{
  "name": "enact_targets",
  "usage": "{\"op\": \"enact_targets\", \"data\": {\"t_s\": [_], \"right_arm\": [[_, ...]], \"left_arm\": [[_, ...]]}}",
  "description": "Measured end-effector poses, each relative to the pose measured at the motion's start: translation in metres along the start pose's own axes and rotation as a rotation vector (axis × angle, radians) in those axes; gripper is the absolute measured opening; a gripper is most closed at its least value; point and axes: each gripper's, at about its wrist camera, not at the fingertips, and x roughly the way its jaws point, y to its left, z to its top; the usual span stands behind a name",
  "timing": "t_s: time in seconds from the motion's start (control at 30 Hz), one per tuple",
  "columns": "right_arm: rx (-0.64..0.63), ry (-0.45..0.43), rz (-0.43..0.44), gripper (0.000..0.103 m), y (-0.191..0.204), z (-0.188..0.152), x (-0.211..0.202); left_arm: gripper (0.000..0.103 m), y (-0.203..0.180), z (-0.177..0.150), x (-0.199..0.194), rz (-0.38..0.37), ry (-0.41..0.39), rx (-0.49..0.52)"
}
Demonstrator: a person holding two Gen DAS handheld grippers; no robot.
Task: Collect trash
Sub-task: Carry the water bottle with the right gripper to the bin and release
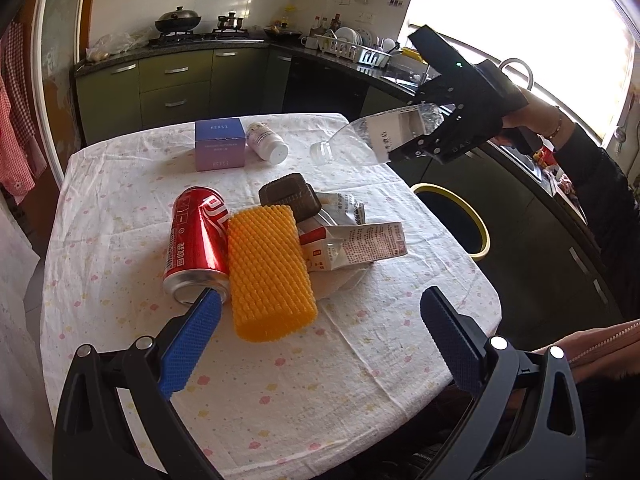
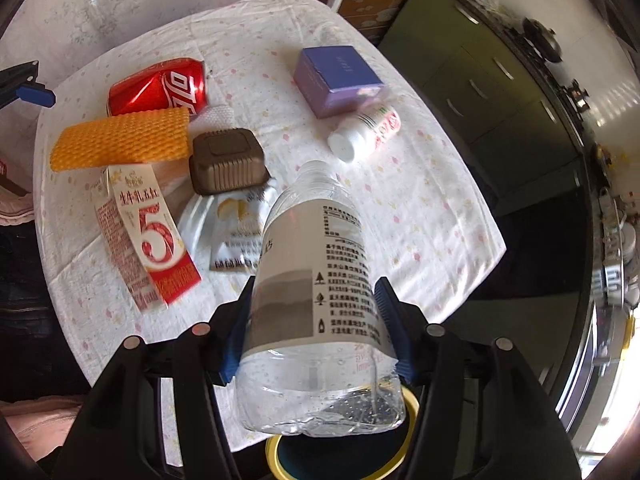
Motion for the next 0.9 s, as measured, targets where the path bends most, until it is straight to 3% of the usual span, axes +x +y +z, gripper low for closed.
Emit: {"op": "enact_targets", "data": {"t_s": [0.13, 0.3, 0.53, 0.73, 0.9], "right_arm": [[0.092, 0.002, -0.018, 0.055, -0.012, -0.040, -0.014], [0.255, 0.017, -0.051, 0.056, -0.031, -0.113, -0.030], [0.467, 0.115, -0.080, 0.056, -0.048, -0.212, -0.007], [0.563, 0.148, -0.054, 0.056, -0.056, -0.245, 0.031], [0.648, 0.117, -0.086, 0.061, -0.067, -0.256, 0.035]], "left_arm": [[0.098, -0.010, -0.001, 0.000, -0.013, 0.002, 0.023], [0.098, -0.025, -0.001, 0.006, -0.038, 0.012, 0.051], [0.098, -0.043, -0.001, 0.015, -0.063, 0.033, 0.087], [0.098, -0.051, 0.000, 0.016, -0.051, 0.043, 0.106], [0.098, -0.050, 0.001, 0.017, -0.035, 0.047, 0.106]]}}
